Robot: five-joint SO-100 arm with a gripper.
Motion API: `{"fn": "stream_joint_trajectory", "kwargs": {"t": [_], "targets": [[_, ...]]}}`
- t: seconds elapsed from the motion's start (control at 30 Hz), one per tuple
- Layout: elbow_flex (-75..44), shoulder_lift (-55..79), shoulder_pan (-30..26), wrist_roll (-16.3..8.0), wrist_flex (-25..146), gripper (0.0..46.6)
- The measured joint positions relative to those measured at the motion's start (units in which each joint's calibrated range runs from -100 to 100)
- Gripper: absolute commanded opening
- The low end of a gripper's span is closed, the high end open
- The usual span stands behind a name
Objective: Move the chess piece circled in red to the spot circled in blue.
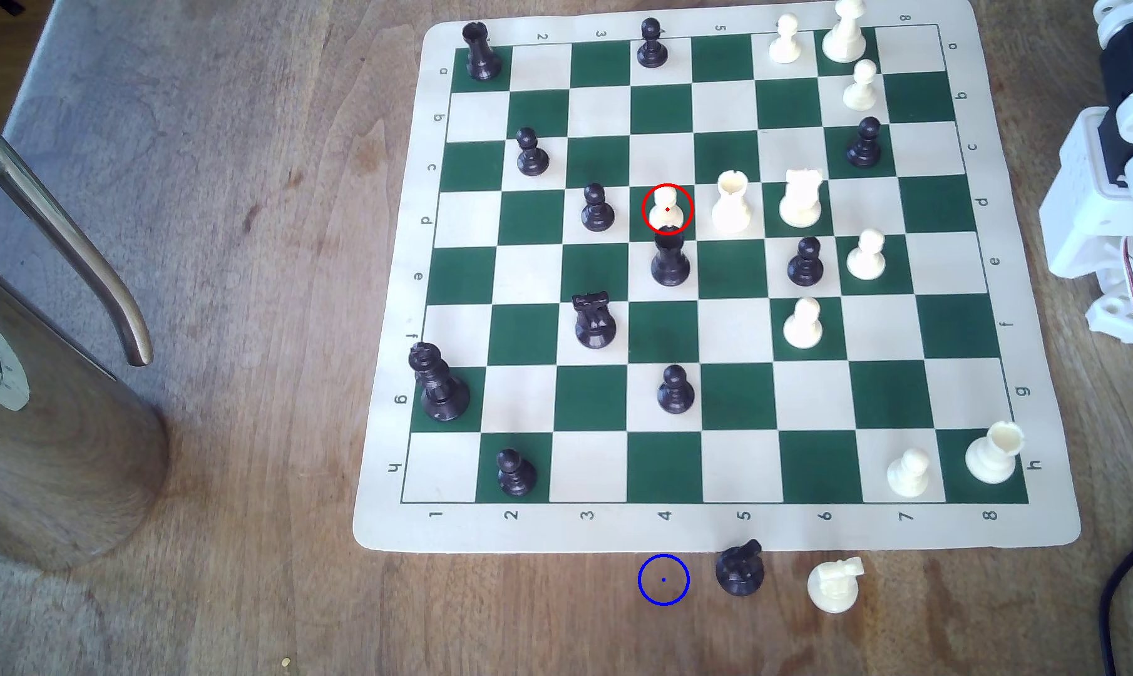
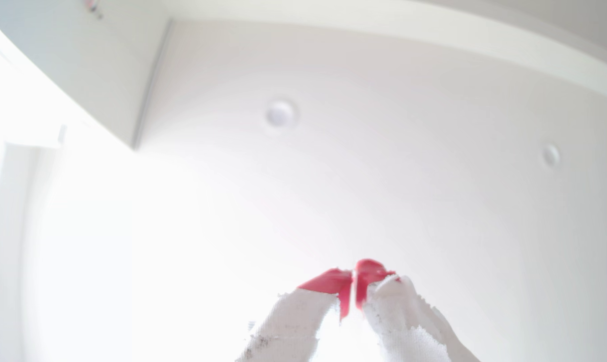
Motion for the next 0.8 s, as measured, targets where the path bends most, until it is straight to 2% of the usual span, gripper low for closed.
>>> {"fn": "stream_joint_trajectory", "kwargs": {"t": [0.13,0.43,0.57,0.63,0.8], "targets": [[0.0,0.0,0.0,0.4,2.3,1.2],[-4.3,0.1,0.0,0.4,22.0,2.1],[-8.8,0.2,2.4,0.3,43.8,2.4],[-11.1,0.2,5.1,-0.6,59.6,2.4],[-15.5,0.0,8.7,-1.1,80.8,2.6]]}}
